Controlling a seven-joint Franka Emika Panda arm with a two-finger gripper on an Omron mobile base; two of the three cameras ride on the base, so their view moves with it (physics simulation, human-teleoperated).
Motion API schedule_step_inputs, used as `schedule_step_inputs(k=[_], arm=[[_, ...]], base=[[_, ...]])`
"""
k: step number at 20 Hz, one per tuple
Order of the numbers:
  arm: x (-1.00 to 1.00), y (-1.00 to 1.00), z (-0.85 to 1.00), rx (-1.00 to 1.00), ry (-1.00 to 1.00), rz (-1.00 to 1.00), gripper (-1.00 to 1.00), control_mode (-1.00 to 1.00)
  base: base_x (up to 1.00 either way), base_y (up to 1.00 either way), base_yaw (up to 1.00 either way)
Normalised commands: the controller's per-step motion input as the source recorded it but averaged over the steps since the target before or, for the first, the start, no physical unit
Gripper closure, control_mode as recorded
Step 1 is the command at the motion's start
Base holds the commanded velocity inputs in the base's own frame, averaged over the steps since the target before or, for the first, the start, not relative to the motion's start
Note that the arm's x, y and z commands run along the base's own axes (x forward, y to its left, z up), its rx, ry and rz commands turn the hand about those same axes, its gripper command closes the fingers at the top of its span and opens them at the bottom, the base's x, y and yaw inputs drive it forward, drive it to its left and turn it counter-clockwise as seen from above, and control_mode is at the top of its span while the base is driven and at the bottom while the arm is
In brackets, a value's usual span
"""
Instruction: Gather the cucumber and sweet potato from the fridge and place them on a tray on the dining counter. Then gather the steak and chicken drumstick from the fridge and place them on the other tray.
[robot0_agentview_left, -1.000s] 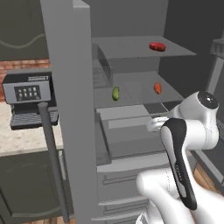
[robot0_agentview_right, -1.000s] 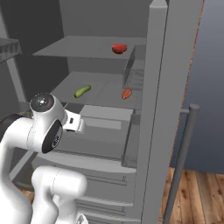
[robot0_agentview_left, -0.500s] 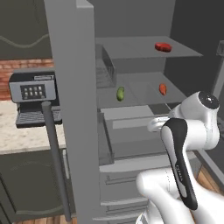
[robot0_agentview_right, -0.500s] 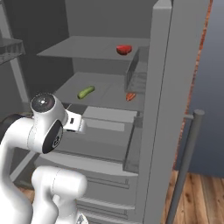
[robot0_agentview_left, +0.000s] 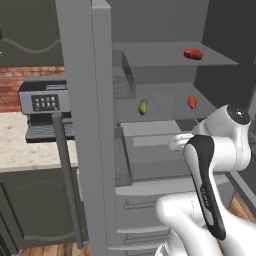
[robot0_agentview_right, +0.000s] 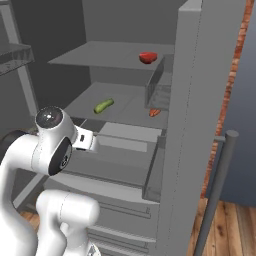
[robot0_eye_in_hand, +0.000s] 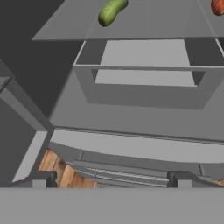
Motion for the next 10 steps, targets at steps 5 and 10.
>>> schedule_step_inputs(k=[5,10], arm=[[0.0,0.0,0.0,0.0,0.0,0.0,-1.0,1.0],[0.14,0.0,0.13,-0.07,0.0,-0.03,-1.0,-1.0]], base=[[0.25,0.0,0.0],[0.05,0.0,0.0]])
